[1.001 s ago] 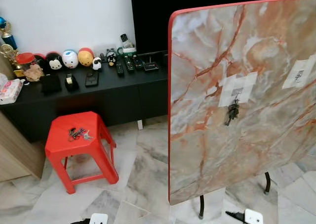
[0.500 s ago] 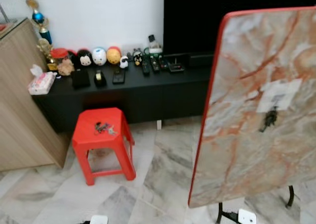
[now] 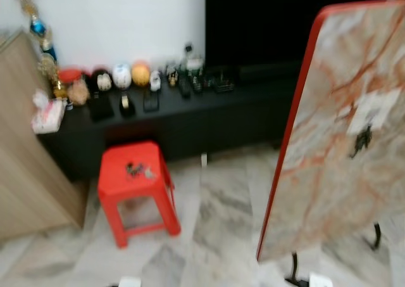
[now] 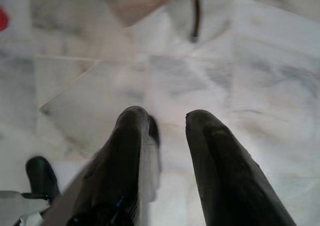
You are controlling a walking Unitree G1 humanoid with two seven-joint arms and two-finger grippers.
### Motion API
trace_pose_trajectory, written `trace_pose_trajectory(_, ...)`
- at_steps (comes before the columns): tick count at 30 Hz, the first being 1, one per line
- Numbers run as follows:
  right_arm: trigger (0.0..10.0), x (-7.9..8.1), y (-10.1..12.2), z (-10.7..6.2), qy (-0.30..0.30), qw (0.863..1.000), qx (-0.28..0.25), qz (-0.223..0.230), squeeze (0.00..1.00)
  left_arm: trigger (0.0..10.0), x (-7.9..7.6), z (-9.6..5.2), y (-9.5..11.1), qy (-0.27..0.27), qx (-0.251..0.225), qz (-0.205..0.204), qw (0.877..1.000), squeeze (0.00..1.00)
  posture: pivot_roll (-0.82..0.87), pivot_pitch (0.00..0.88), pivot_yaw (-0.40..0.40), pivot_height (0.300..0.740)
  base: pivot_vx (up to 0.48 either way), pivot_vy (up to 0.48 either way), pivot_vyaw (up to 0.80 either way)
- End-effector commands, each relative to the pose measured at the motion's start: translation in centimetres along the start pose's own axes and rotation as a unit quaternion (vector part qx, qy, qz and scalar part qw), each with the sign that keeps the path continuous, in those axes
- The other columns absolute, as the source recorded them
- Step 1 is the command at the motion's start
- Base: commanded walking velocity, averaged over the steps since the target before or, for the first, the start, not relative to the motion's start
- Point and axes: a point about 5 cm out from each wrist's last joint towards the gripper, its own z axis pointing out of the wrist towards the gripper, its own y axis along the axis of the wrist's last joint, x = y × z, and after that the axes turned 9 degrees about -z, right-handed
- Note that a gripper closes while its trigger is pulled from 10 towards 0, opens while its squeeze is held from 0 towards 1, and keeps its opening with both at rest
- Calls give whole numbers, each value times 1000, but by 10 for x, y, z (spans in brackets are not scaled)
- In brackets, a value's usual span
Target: Hang keys on a hook
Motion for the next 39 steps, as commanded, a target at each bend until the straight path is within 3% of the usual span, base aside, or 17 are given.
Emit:
trace_pose_trajectory(1,10000,8,4,1,7,1000,-4,7,0,10000,8,-4,-7,9,12,2,1000,0,-33,0,25,740,0,480,0)
trace_pose_trajectory(18,10000,8,8,1,11,1000,-4,-13,0,10000,9,-2,-4,20,10,1,1000,0,12,0,-7,740,0,480,0)
trace_pose_trajectory(33,10000,-13,11,1,2,1000,-7,-15,0,10000,7,-2,-3,19,12,-3,1000,0,9,0,-18,740,0,474,0)
trace_pose_trajectory(39,10000,-17,12,1,2,1000,-8,-15,0,10000,7,-1,-3,18,19,10,1000,0,8,0,-18,740,0,0,0)
